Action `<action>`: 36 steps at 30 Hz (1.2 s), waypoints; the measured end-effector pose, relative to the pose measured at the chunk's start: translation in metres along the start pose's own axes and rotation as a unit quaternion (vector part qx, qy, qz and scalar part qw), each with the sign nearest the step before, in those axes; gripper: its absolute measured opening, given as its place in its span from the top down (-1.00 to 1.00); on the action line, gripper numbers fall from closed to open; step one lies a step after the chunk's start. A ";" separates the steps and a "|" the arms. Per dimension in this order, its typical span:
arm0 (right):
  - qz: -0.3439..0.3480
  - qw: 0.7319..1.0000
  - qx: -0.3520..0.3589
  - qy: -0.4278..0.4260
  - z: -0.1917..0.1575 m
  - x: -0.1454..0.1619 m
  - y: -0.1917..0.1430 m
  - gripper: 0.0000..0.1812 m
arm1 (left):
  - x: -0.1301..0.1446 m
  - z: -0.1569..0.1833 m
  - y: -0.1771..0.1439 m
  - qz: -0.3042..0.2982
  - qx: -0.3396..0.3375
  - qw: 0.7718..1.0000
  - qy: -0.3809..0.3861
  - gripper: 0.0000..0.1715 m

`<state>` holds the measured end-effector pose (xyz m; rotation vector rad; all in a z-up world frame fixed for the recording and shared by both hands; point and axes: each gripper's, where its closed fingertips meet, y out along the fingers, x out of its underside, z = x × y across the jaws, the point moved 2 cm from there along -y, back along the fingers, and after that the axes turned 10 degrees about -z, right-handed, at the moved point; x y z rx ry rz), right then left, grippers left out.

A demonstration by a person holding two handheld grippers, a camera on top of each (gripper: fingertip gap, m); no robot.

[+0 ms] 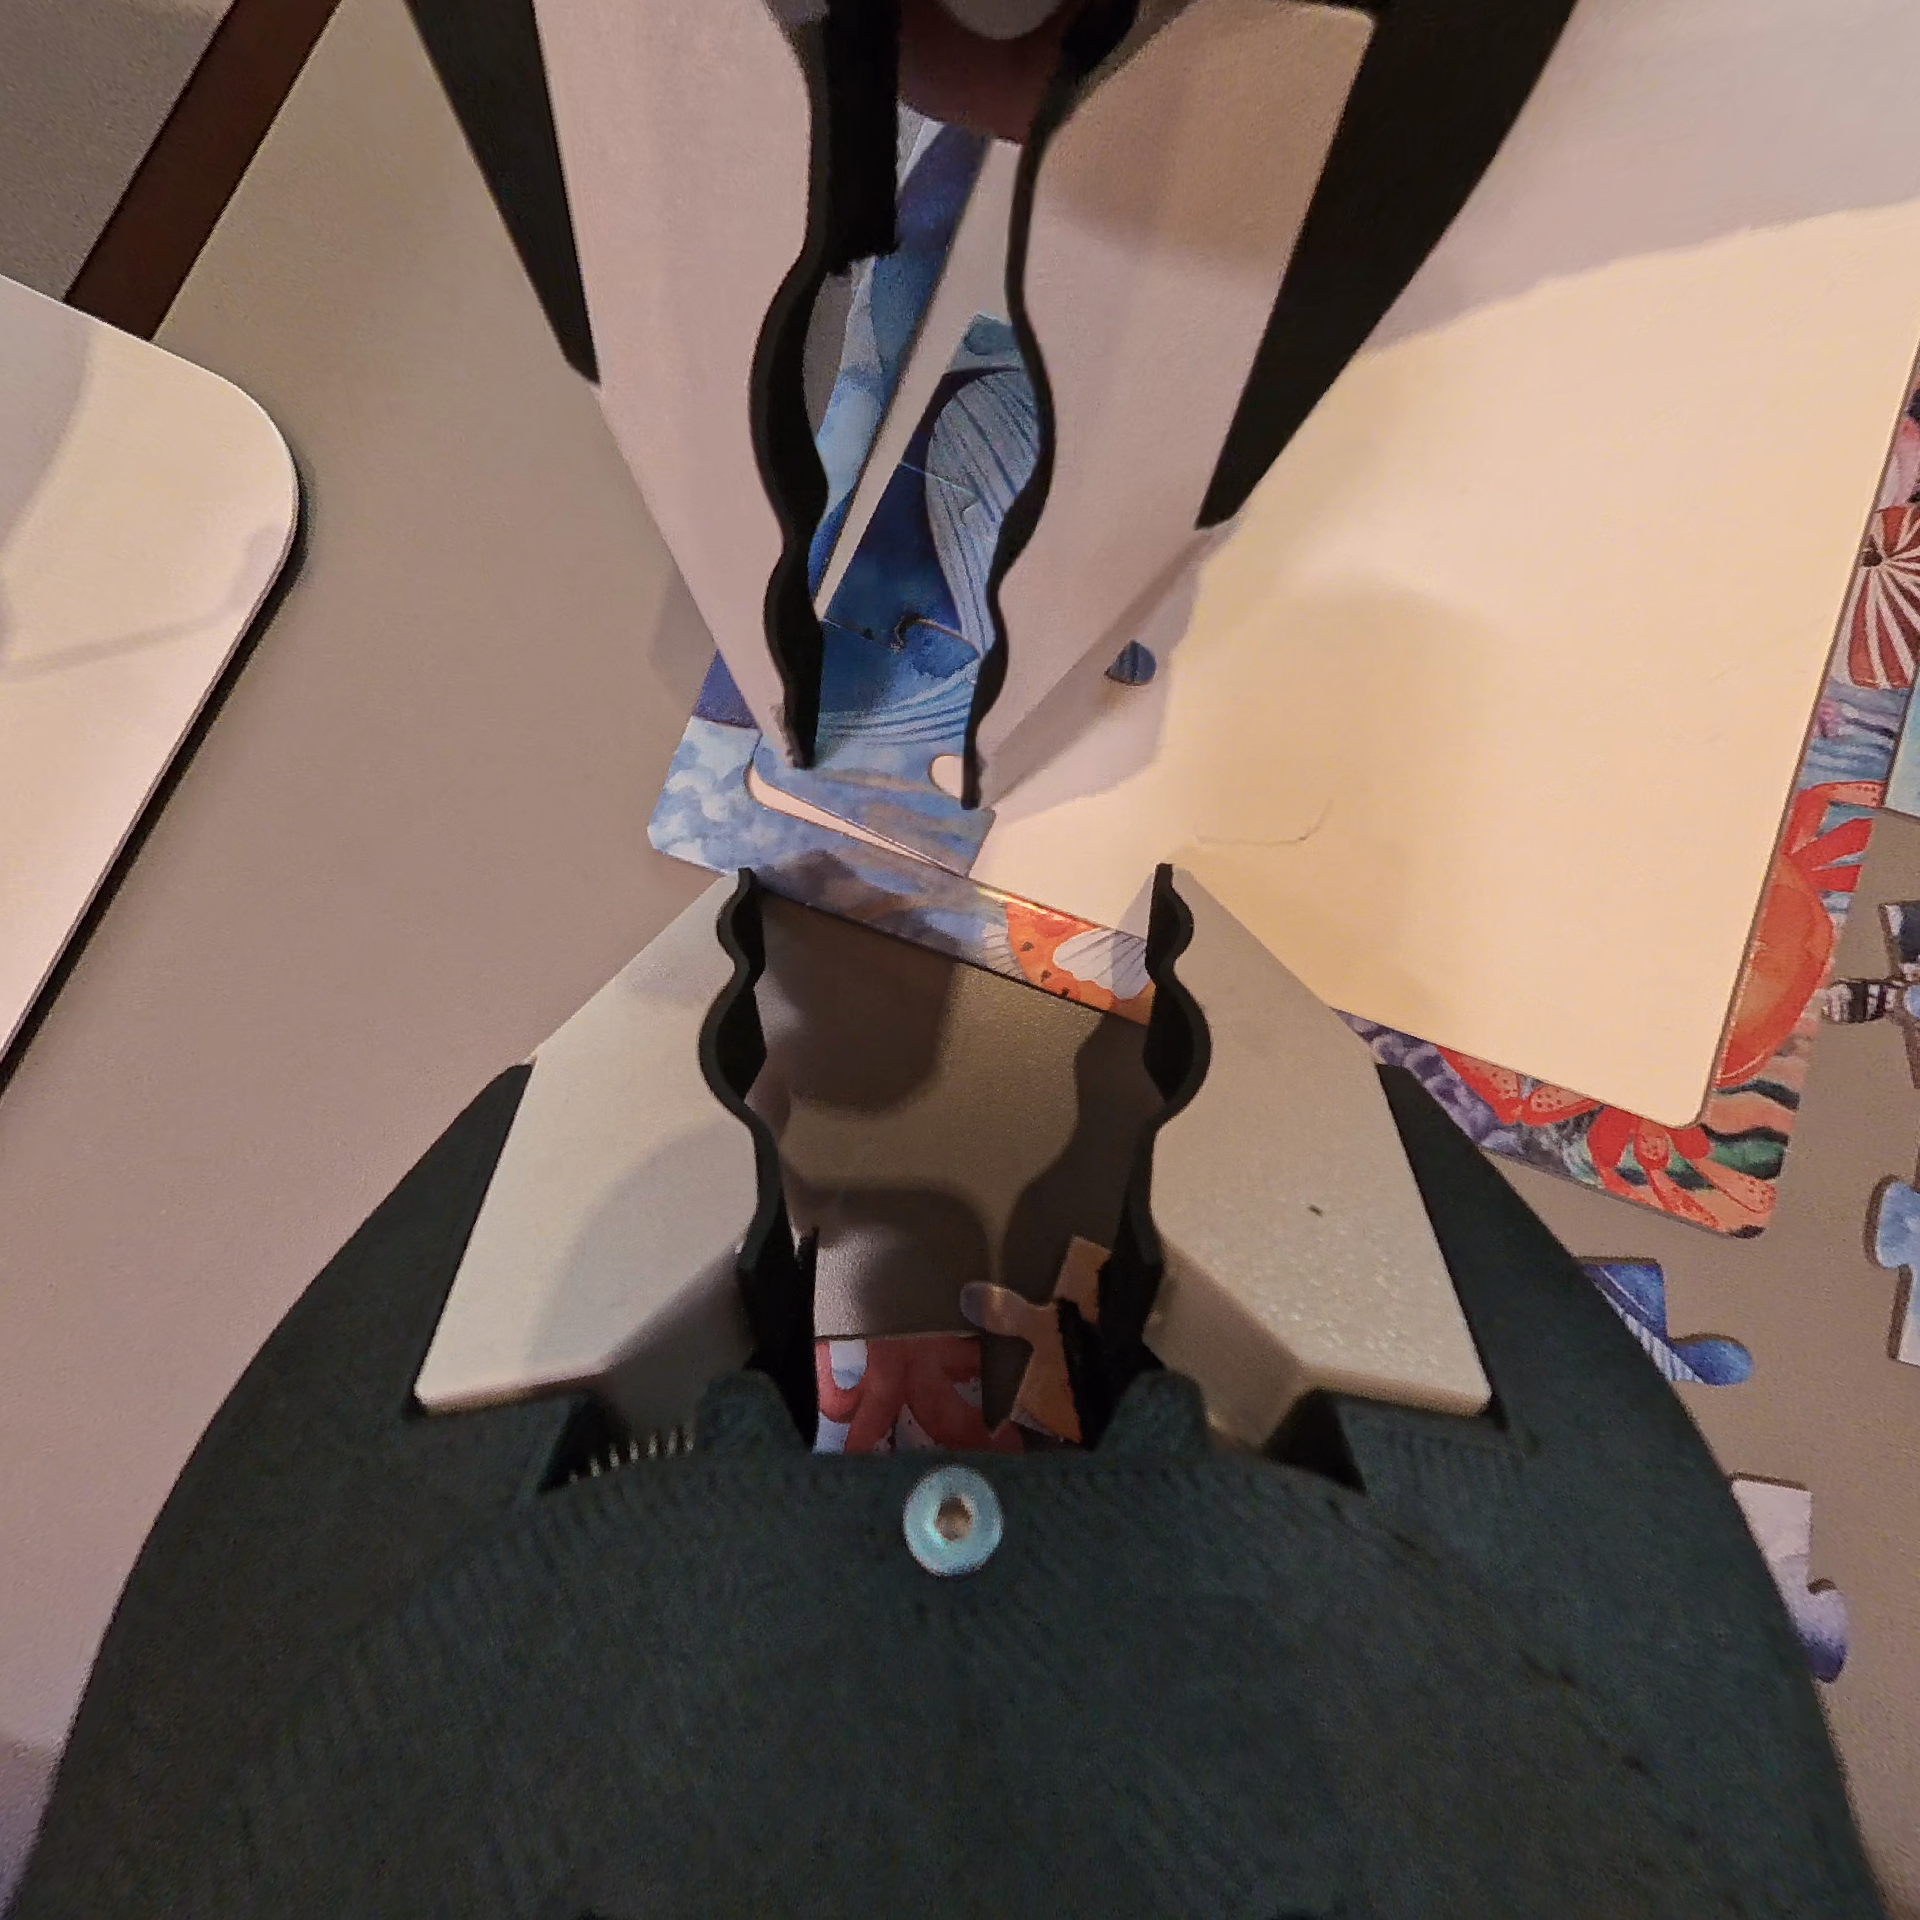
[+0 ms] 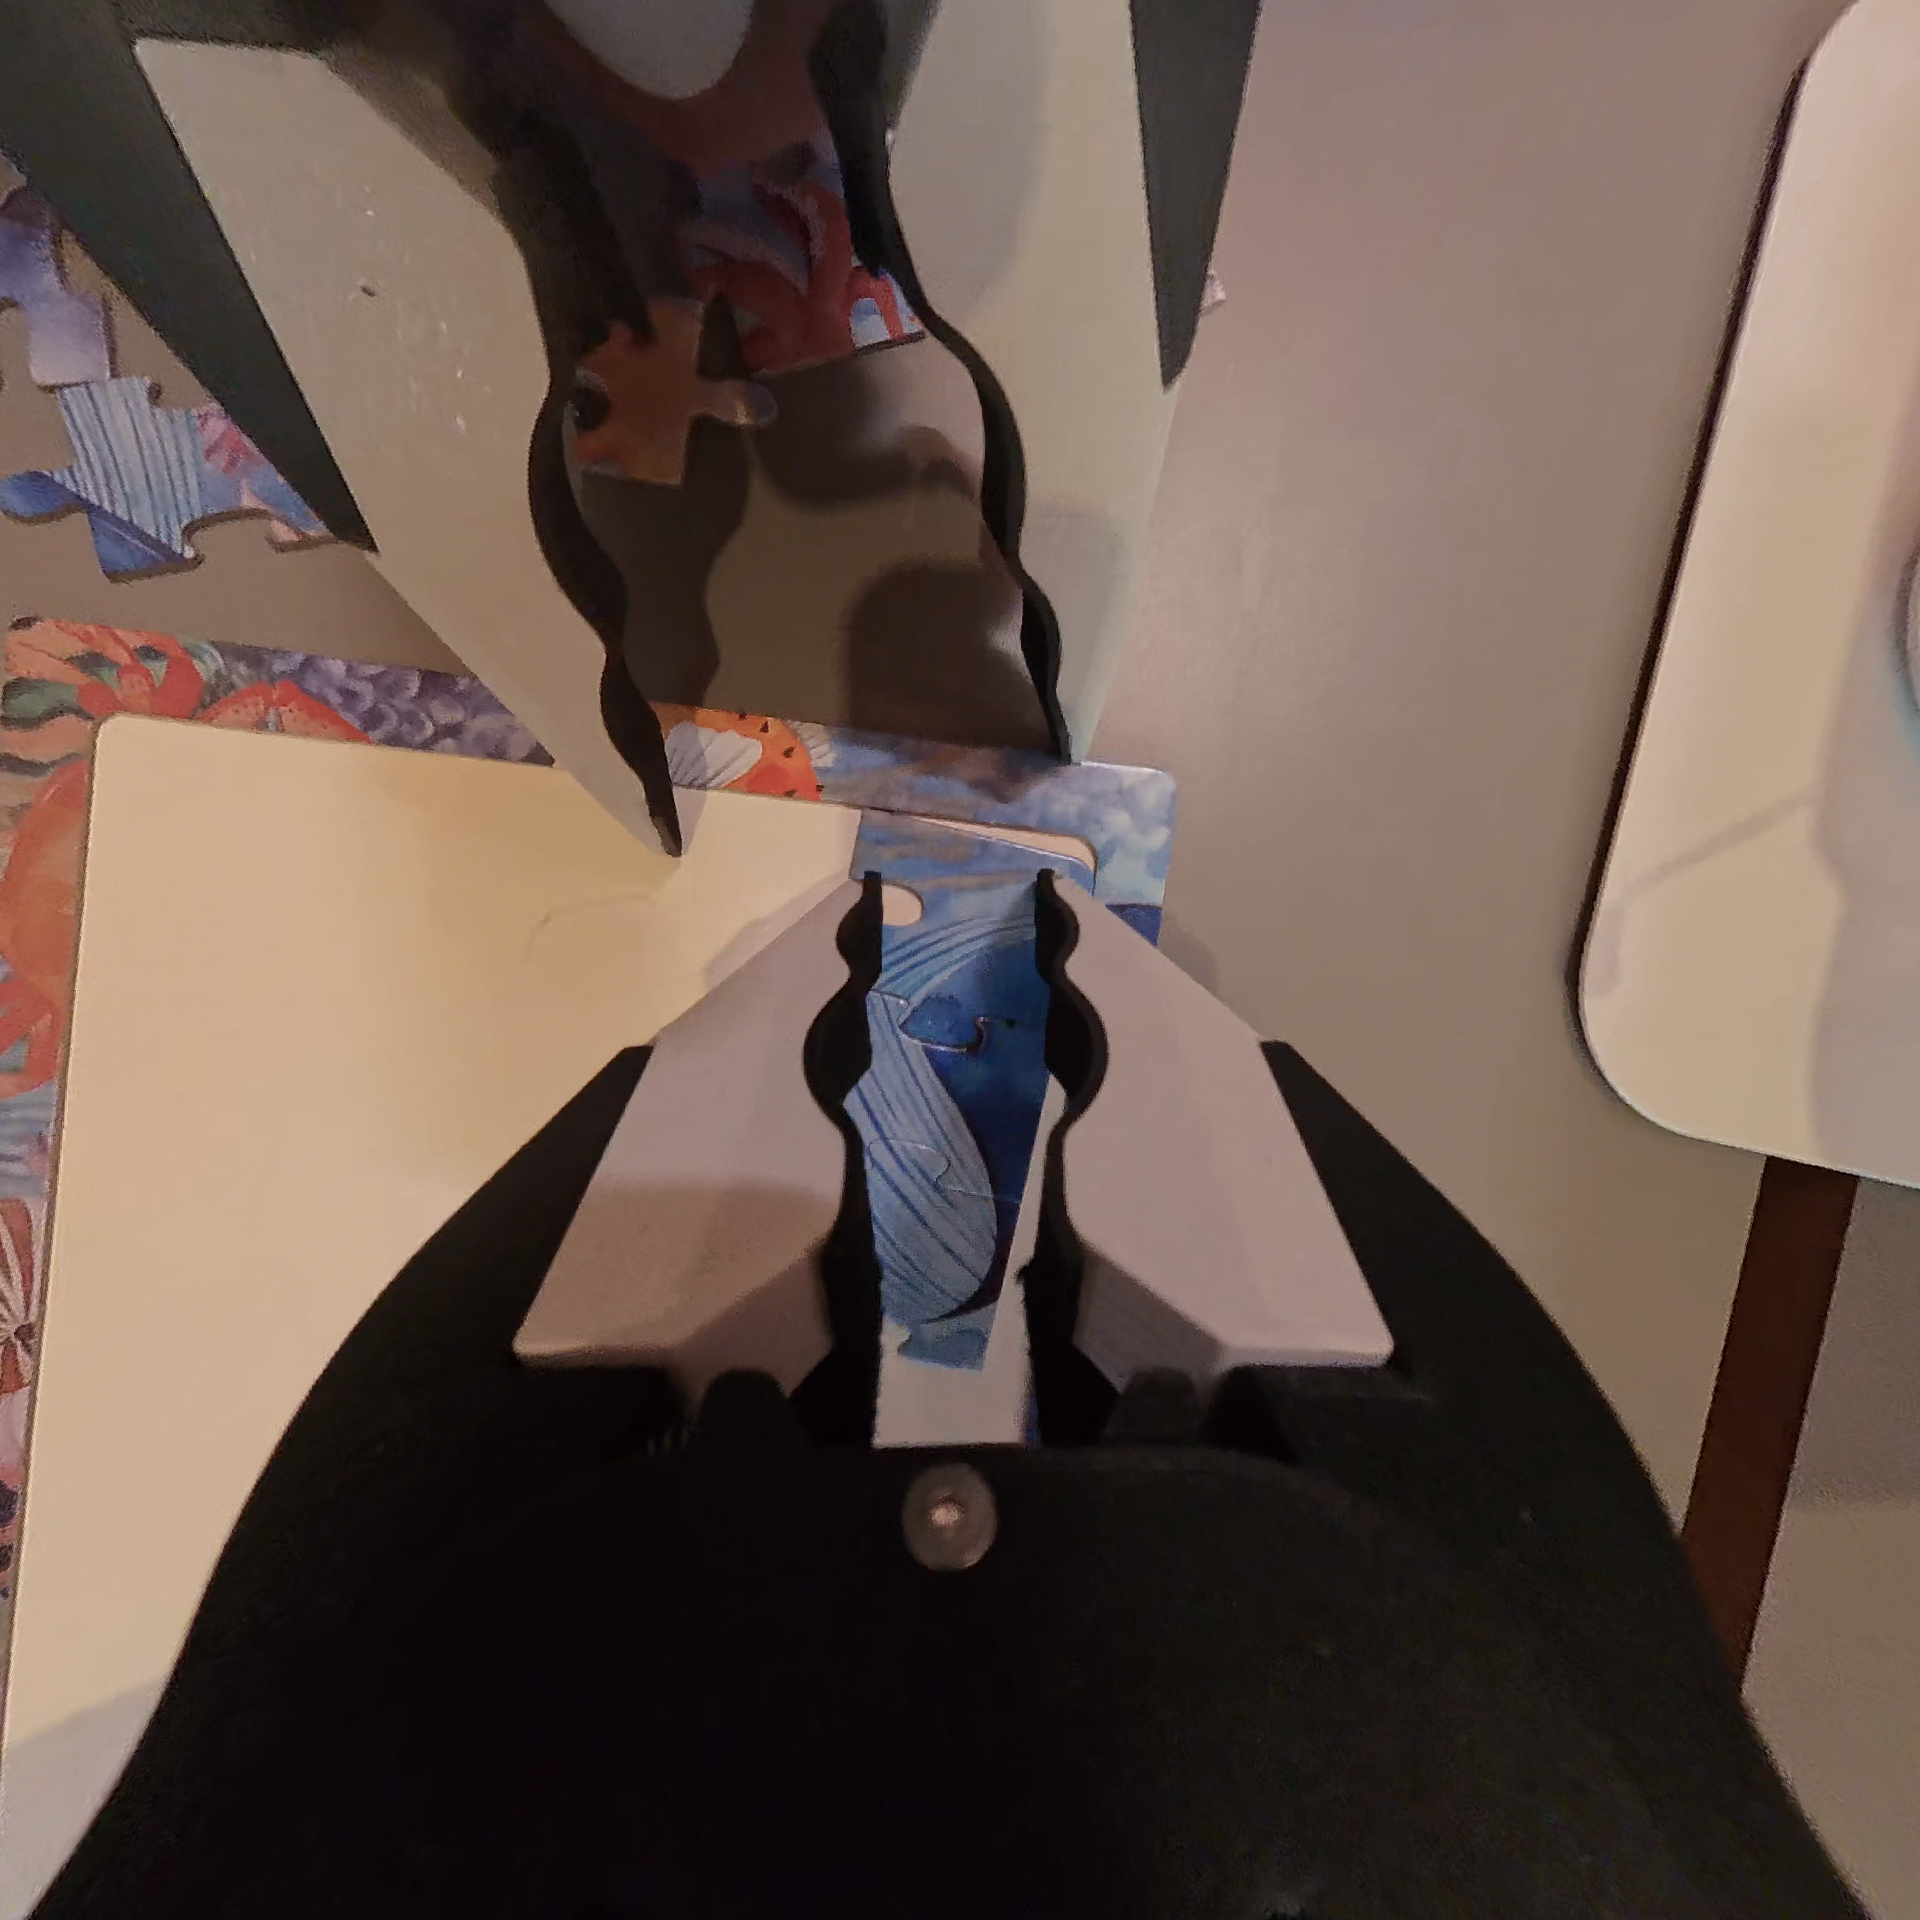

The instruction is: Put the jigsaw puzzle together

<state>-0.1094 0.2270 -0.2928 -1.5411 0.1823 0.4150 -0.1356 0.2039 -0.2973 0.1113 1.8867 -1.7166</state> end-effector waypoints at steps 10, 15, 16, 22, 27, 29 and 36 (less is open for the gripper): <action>-0.063 0.995 0.034 0.073 -0.029 0.057 -0.037 0.38 | 0.000 0.000 0.000 0.002 0.002 1.000 0.003 0.14; -0.059 0.993 0.049 0.090 -0.029 0.066 -0.029 0.59 | -0.001 0.002 0.001 -0.001 0.000 1.000 0.002 0.14; -0.060 0.993 0.046 0.090 -0.028 0.066 -0.028 0.64 | -0.001 0.002 0.001 -0.001 -0.001 1.000 0.002 0.14; -0.061 0.994 0.038 0.084 -0.018 0.065 -0.027 0.68 | -0.001 0.002 0.001 -0.001 0.000 1.000 0.005 0.14; -0.068 0.994 0.028 0.078 -0.015 0.063 -0.026 0.67 | -0.001 0.002 0.001 -0.001 0.001 1.000 0.006 0.14; -0.070 0.994 0.027 0.077 -0.015 0.063 -0.026 0.67 | -0.001 0.002 0.001 -0.001 0.001 1.000 0.006 0.14; -0.066 0.994 0.023 0.082 -0.016 0.062 -0.026 0.65 | -0.001 0.002 0.000 -0.004 -0.001 1.000 0.011 0.14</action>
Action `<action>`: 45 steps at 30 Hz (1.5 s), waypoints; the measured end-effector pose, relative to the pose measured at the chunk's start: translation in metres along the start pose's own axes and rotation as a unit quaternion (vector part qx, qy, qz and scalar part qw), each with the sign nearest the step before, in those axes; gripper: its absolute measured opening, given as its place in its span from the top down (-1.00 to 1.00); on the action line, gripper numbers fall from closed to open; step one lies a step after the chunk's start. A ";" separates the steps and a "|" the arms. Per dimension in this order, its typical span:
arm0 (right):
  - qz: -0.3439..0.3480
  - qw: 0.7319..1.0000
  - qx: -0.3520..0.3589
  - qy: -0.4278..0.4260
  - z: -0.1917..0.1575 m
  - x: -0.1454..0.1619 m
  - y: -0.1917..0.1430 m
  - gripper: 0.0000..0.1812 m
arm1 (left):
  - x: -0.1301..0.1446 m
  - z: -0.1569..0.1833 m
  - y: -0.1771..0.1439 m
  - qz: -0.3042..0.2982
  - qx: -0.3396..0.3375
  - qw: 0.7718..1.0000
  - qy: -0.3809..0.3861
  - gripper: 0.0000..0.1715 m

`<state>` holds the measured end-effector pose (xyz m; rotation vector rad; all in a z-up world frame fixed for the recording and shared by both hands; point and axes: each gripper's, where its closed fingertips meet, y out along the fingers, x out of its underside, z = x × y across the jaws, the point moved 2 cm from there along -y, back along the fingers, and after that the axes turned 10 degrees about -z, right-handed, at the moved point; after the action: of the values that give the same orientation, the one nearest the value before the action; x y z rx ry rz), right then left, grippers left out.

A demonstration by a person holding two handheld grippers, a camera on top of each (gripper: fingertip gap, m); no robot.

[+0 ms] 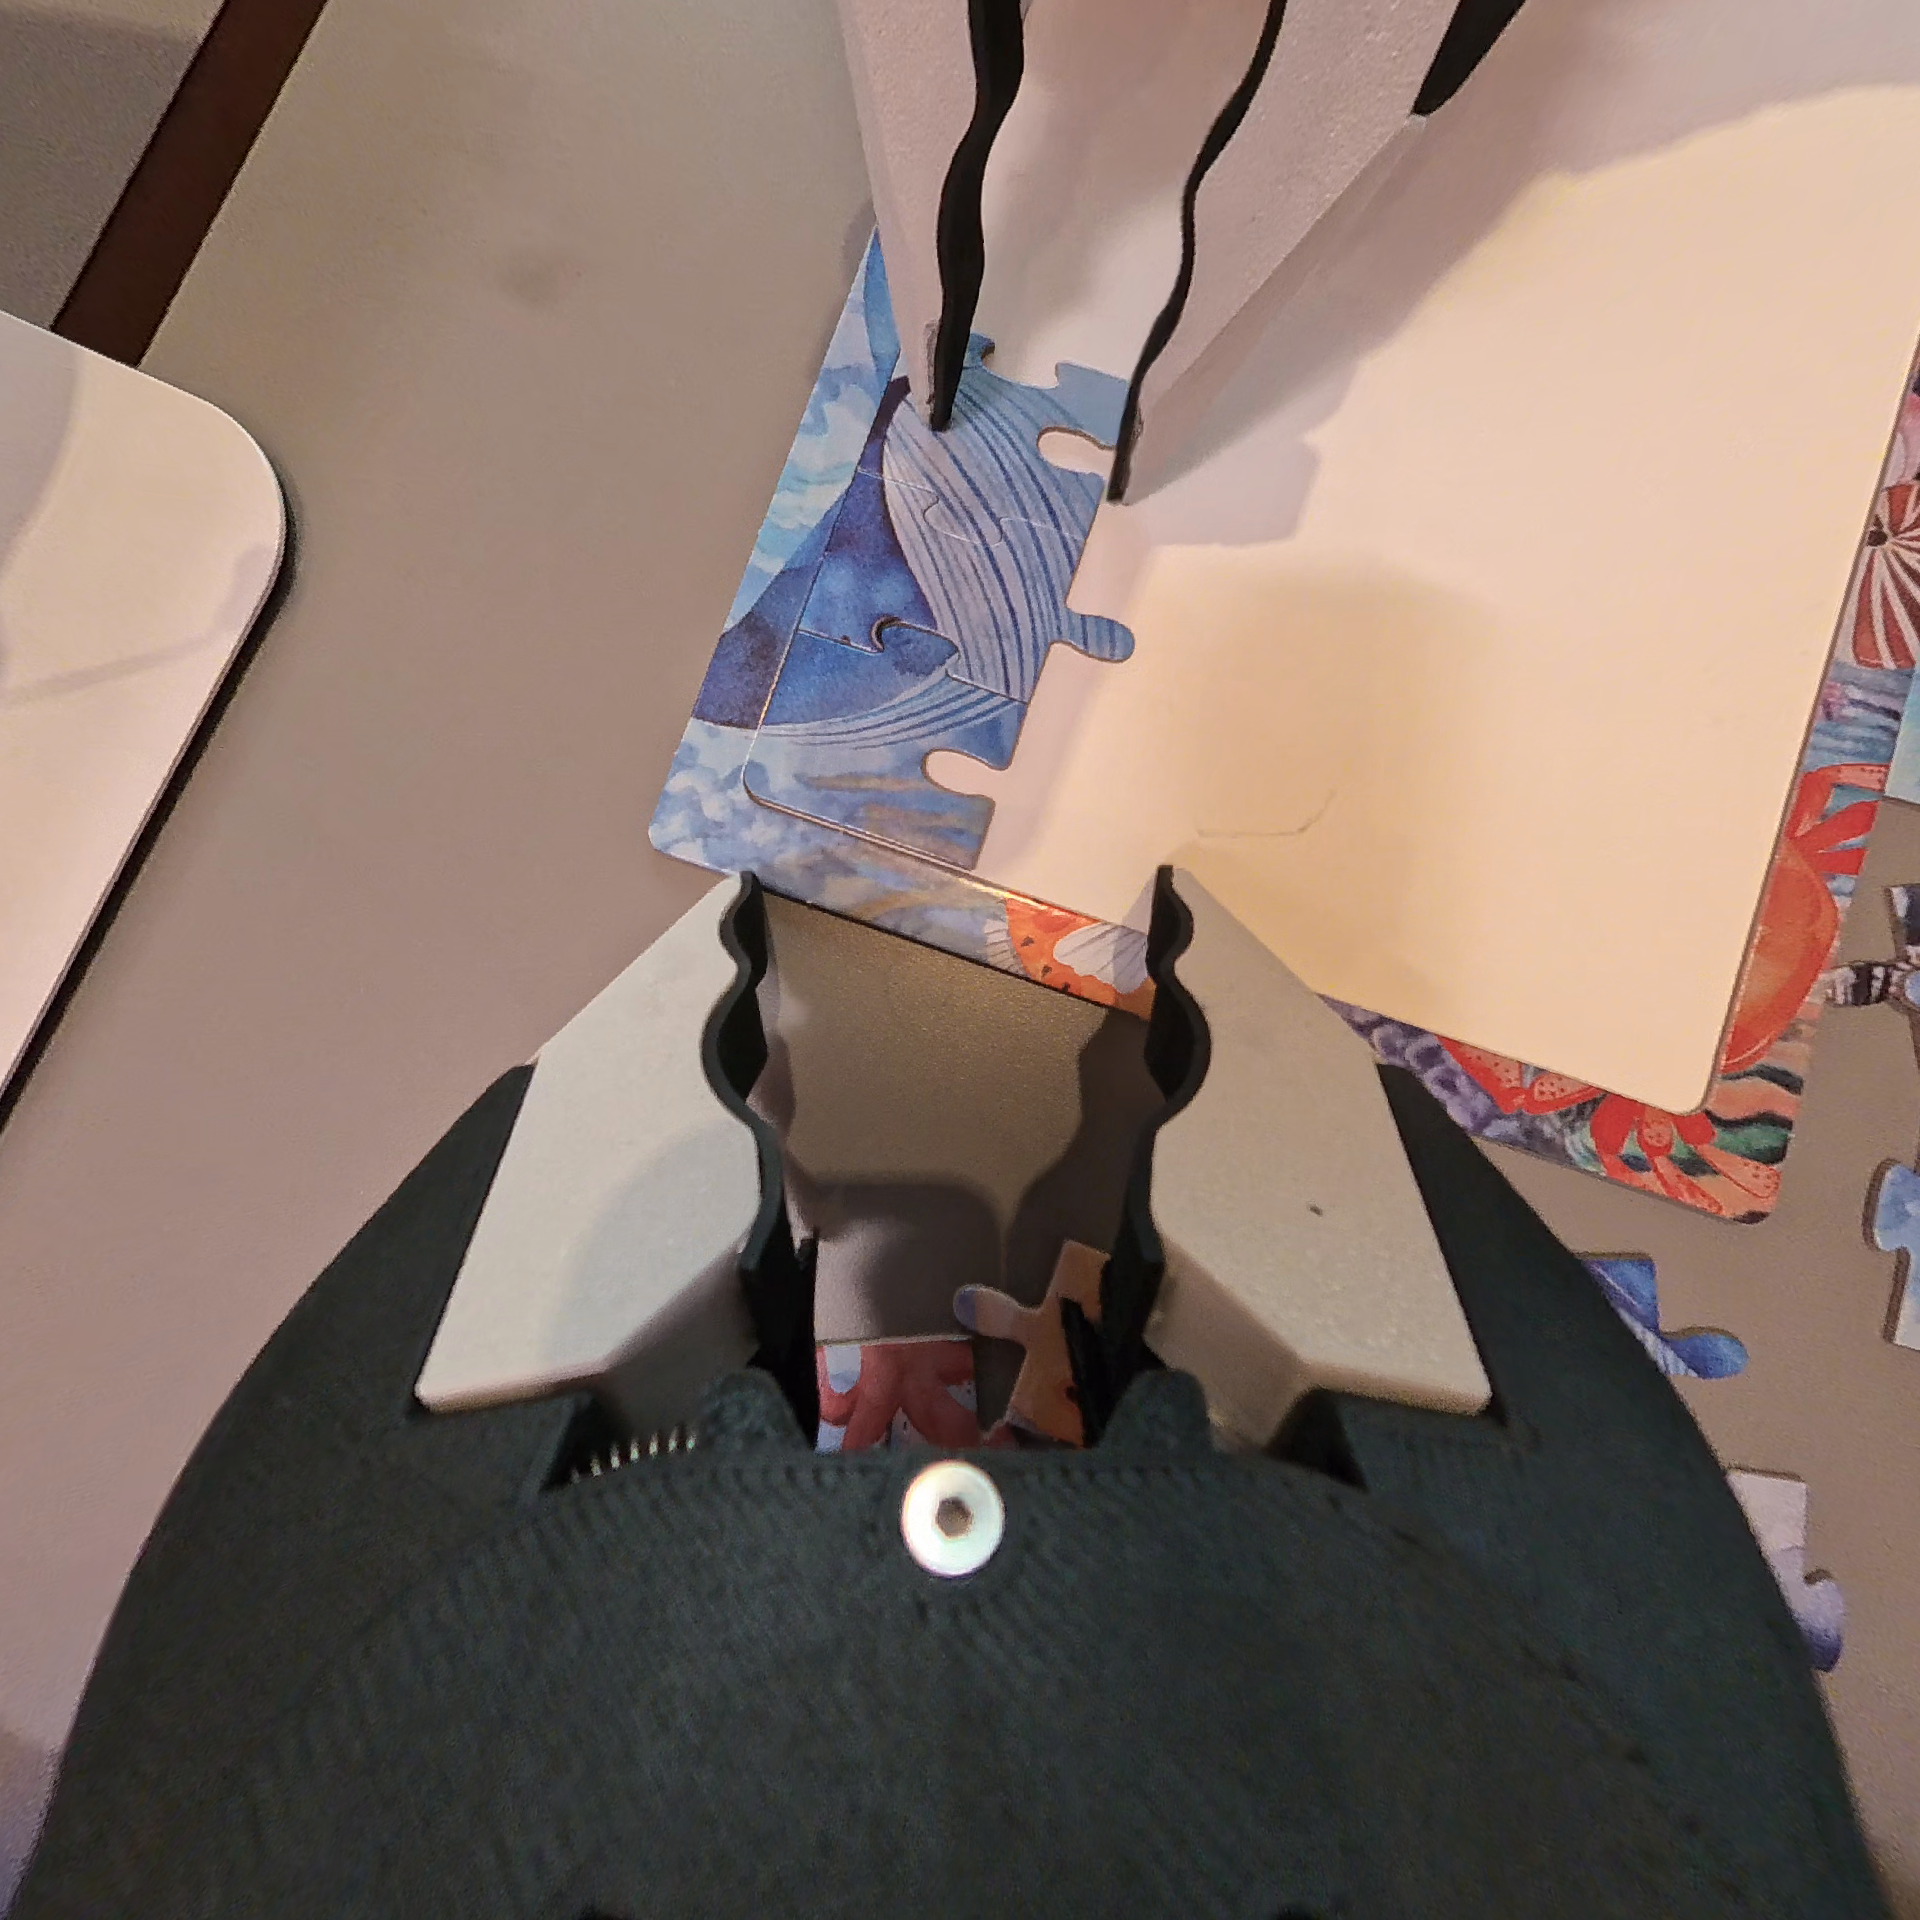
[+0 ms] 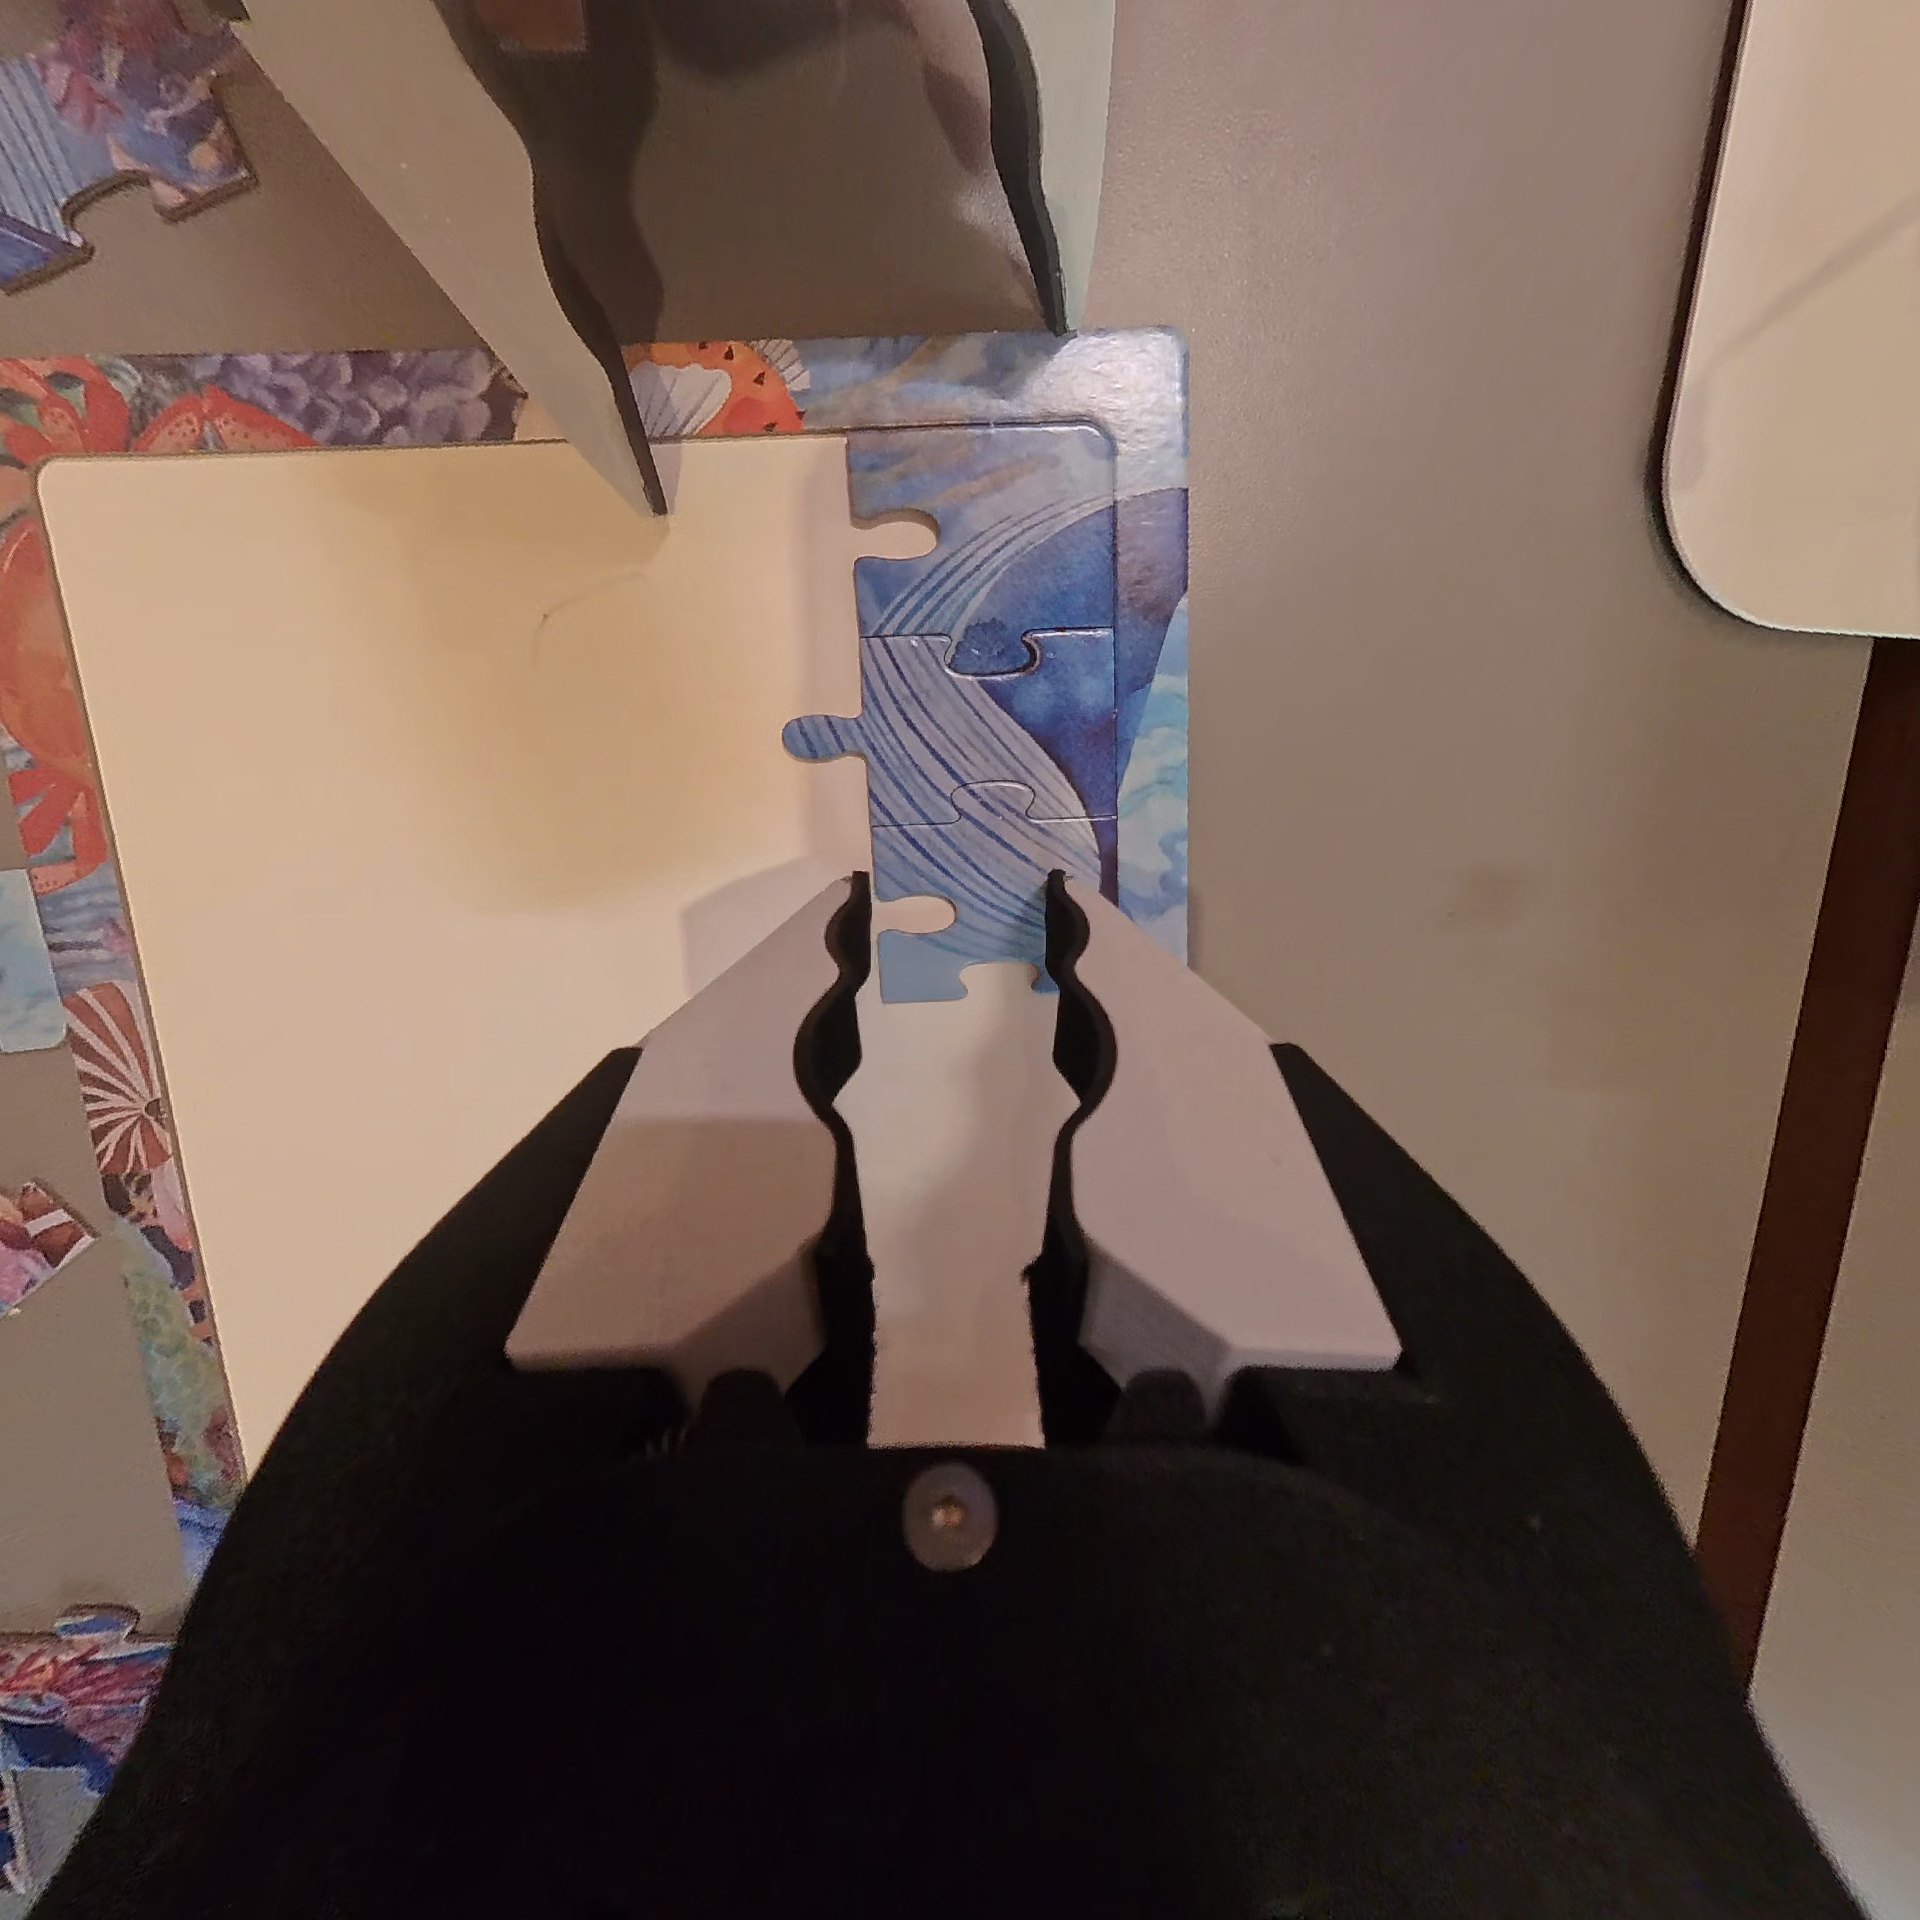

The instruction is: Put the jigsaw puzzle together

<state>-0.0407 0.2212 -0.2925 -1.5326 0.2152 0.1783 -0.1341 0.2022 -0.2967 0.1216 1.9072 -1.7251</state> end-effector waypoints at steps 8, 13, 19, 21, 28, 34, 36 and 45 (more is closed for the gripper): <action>0.024 0.999 -0.014 0.017 0.002 0.000 -0.006 0.71 | -0.013 -0.002 -0.012 0.033 0.000 0.999 -0.009 0.32; 0.036 0.999 -0.013 0.031 0.005 -0.006 -0.004 0.87 | -0.020 -0.001 0.003 0.032 -0.004 0.999 -0.004 0.55; 0.050 0.998 -0.018 0.043 0.004 -0.016 0.005 1.00 | -0.018 -0.004 0.005 0.031 0.004 0.999 -0.029 0.71; 0.046 0.998 -0.011 0.049 0.005 -0.013 0.002 0.99 | -0.016 -0.006 0.003 0.024 -0.005 0.999 -0.027 0.63; 0.050 0.989 -0.024 0.139 0.003 0.019 -0.015 0.71 | -0.007 -0.026 -0.007 0.026 -0.004 0.995 -0.096 0.35; 0.052 0.987 -0.025 0.153 -0.004 0.018 -0.003 0.80 | -0.006 -0.022 -0.001 0.020 0.011 0.993 -0.114 0.33; 0.059 0.987 -0.023 0.150 -0.005 0.013 -0.002 0.86 | -0.008 -0.020 0.000 0.021 0.006 0.994 -0.109 0.35; 0.068 0.985 0.013 0.158 -0.007 0.031 -0.048 0.62 | -0.009 -0.025 -0.013 0.033 -0.005 0.994 -0.103 0.37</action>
<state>0.0011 0.2116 -0.2541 -1.5158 0.5721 0.0376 -0.1406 0.2265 -0.2809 0.0020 1.7420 -1.6167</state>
